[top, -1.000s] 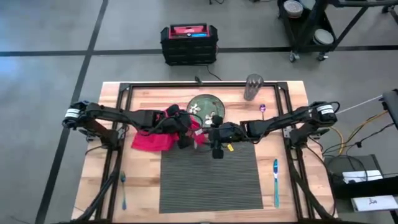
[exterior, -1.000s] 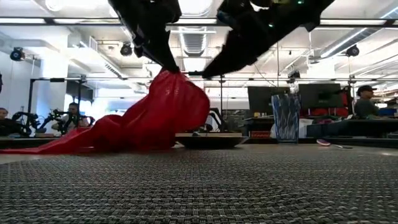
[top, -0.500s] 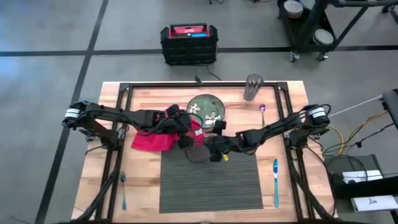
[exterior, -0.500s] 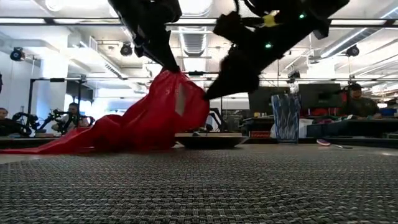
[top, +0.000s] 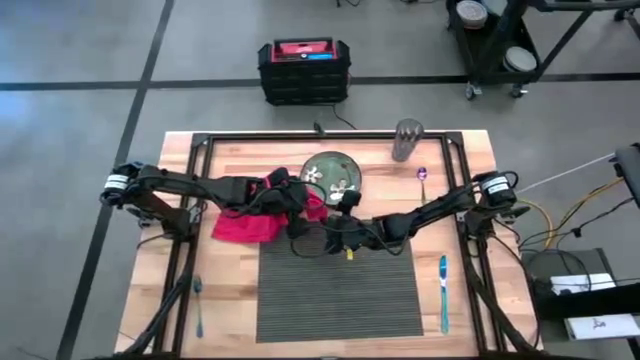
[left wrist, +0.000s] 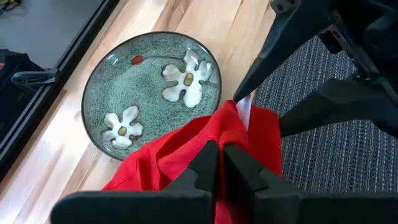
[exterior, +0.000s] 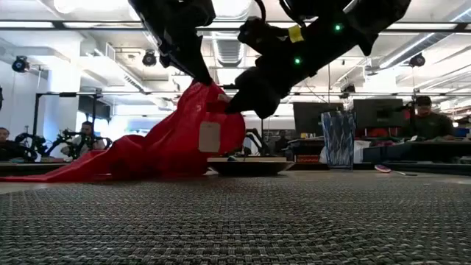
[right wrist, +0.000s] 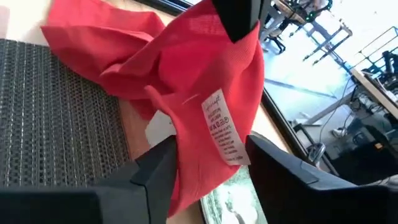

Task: Set table place
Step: Fold the red table napkin

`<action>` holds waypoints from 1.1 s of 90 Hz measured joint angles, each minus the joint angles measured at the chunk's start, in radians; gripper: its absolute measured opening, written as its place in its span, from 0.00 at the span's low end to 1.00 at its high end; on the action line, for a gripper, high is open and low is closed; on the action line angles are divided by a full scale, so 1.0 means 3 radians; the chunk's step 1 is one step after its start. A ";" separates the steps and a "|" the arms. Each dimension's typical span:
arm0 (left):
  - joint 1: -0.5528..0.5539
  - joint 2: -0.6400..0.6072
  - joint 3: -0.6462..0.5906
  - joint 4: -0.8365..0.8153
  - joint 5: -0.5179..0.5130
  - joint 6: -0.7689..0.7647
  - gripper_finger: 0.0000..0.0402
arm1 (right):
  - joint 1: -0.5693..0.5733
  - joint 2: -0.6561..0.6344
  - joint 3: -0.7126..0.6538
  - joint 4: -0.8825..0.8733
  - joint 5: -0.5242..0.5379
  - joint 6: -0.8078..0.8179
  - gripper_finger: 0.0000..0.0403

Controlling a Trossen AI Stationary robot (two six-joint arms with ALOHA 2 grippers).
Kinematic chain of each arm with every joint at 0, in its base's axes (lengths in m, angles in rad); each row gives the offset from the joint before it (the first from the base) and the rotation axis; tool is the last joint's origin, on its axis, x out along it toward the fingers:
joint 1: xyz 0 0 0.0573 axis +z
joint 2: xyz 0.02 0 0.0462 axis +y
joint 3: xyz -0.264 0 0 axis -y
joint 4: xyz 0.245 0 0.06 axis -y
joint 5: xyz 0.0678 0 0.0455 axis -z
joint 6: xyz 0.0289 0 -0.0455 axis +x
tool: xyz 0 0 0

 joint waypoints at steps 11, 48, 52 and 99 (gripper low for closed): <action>0.0000 0.0000 0.0000 0.0006 0.0002 0.0000 0.00 | -0.0001 0.0004 0.0000 -0.0163 -0.0054 0.0006 0.27; -0.0123 -0.0026 0.0037 -0.0013 0.0007 -0.0013 0.00 | 0.0121 -0.0535 0.0058 -0.0935 -0.0128 0.0143 0.00; -0.0162 -0.0039 0.0066 -0.0016 0.0008 -0.0011 0.00 | 0.0158 -0.0713 0.0058 -0.1080 -0.0141 0.0178 0.00; -0.0278 -0.0065 0.0270 -0.0215 0.0010 0.0074 0.08 | 0.0209 -0.2194 0.0062 -0.1834 -0.0363 -0.0013 0.00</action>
